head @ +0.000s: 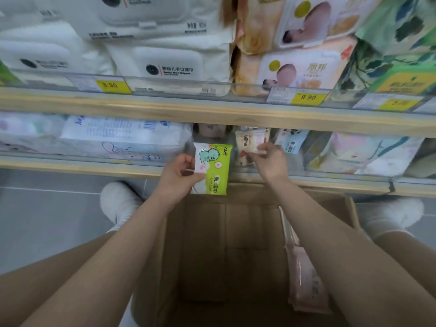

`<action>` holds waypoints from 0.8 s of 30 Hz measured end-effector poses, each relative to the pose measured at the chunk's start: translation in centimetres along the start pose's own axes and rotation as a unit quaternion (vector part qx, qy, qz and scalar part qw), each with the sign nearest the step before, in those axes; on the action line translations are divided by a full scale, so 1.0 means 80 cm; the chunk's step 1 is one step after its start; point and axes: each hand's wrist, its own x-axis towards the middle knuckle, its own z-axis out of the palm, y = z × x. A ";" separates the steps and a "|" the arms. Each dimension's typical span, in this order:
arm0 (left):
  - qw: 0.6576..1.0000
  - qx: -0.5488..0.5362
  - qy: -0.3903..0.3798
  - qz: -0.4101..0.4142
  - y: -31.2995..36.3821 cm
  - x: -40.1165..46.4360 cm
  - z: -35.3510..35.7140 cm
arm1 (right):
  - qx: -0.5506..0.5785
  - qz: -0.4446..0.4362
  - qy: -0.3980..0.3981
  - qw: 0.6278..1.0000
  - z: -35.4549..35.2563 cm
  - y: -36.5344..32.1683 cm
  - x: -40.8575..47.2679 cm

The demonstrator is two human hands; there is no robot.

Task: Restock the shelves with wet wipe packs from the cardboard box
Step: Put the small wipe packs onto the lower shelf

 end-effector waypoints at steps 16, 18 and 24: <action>0.997 0.018 0.030 0.076 0.045 0.035 0.083 | 0.117 -0.125 -0.039 0.984 -0.070 -0.011 -0.036; 0.998 0.040 -0.002 0.053 0.036 0.050 0.087 | 0.085 -0.121 -0.023 0.989 -0.064 -0.006 -0.022; 0.997 0.066 -0.028 0.002 0.012 0.080 0.107 | 0.065 -0.042 -0.067 0.995 -0.035 0.018 0.007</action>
